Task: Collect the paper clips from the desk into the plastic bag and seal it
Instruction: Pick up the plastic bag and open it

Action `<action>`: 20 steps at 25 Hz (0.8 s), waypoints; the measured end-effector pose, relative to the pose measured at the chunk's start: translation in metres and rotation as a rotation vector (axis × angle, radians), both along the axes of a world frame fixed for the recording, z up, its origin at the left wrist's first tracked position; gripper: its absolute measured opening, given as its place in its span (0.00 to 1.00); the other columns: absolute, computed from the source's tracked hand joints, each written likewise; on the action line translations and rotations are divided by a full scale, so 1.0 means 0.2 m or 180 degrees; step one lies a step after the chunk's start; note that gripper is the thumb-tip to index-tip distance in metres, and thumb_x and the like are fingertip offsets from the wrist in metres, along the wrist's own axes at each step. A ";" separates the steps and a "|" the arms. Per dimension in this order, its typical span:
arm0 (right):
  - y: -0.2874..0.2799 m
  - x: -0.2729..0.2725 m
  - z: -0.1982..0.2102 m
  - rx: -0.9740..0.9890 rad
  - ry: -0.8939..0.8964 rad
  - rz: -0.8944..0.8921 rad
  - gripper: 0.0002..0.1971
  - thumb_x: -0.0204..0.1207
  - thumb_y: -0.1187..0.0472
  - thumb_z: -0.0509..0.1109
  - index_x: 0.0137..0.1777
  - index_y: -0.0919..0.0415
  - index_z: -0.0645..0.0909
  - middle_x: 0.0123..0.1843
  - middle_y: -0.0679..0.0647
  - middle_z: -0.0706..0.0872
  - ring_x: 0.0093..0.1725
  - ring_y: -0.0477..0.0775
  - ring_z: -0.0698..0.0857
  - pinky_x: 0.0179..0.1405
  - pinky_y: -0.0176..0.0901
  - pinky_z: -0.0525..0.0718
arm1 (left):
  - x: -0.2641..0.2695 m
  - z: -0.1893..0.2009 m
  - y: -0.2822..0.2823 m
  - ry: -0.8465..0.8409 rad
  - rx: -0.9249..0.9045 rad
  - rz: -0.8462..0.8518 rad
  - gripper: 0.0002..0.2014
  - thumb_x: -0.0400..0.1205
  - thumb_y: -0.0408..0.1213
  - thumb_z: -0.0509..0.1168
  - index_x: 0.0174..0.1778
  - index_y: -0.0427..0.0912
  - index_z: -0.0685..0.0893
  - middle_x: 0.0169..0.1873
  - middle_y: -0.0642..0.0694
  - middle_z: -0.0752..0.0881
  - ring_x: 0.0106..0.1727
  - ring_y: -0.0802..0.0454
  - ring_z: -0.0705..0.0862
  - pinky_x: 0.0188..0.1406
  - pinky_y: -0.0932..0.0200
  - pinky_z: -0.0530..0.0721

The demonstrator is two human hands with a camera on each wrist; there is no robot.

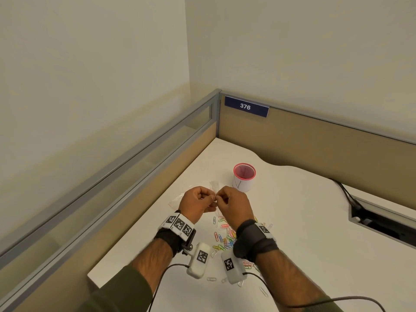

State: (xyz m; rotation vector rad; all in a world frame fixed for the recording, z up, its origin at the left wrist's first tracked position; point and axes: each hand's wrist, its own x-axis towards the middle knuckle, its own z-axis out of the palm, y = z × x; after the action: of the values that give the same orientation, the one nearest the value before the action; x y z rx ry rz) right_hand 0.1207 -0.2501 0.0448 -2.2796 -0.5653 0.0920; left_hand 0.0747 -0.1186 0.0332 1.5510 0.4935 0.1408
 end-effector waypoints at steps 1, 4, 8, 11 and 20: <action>0.00 0.01 0.00 0.0007 0.0002 -0.0072 0.04 0.77 0.58 0.66 0.44 0.55 0.81 0.39 0.51 0.86 0.38 0.52 0.83 0.43 0.48 0.87 | 0.00 0.00 0.00 0.0007 0.0136 -0.0006 0.03 0.81 0.25 0.70 0.49 0.33 0.86 0.39 0.37 0.90 0.37 0.48 0.91 0.44 0.49 0.93; -0.02 0.02 -0.01 -0.0026 0.0032 -0.0319 0.04 0.77 0.58 0.65 0.42 0.56 0.79 0.36 0.53 0.84 0.37 0.56 0.83 0.40 0.47 0.85 | 0.00 -0.01 0.00 0.0020 0.0441 0.0026 0.04 0.80 0.25 0.70 0.47 0.38 0.85 0.36 0.40 0.88 0.34 0.50 0.88 0.39 0.50 0.93; -0.05 0.03 -0.02 -0.0147 0.0127 -0.0582 0.04 0.79 0.56 0.65 0.46 0.55 0.78 0.38 0.54 0.85 0.38 0.56 0.83 0.41 0.44 0.84 | 0.00 0.00 0.02 0.0052 0.0721 0.0134 0.09 0.80 0.27 0.70 0.51 0.43 0.80 0.37 0.42 0.85 0.33 0.48 0.87 0.35 0.53 0.91; -0.04 0.03 -0.03 -0.0176 0.0301 -0.0421 0.09 0.77 0.49 0.68 0.52 0.50 0.77 0.40 0.50 0.85 0.39 0.53 0.84 0.43 0.44 0.85 | 0.00 0.02 0.00 0.0005 0.0882 0.0008 0.08 0.80 0.28 0.69 0.51 0.43 0.79 0.38 0.42 0.85 0.33 0.49 0.86 0.35 0.55 0.91; -0.10 0.07 -0.02 -0.0120 0.0319 -0.0421 0.13 0.76 0.61 0.63 0.57 0.52 0.84 0.40 0.47 0.86 0.36 0.48 0.82 0.44 0.43 0.84 | -0.06 -0.04 0.11 -0.0256 0.1503 -0.0536 0.36 0.70 0.44 0.82 0.73 0.54 0.74 0.66 0.55 0.81 0.64 0.58 0.81 0.63 0.53 0.85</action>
State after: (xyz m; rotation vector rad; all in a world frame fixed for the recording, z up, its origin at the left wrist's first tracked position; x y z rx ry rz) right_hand 0.1354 -0.2693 0.0415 -2.3278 -0.3628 0.1519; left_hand 0.0623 -0.0968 0.0257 2.0320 0.2730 0.1991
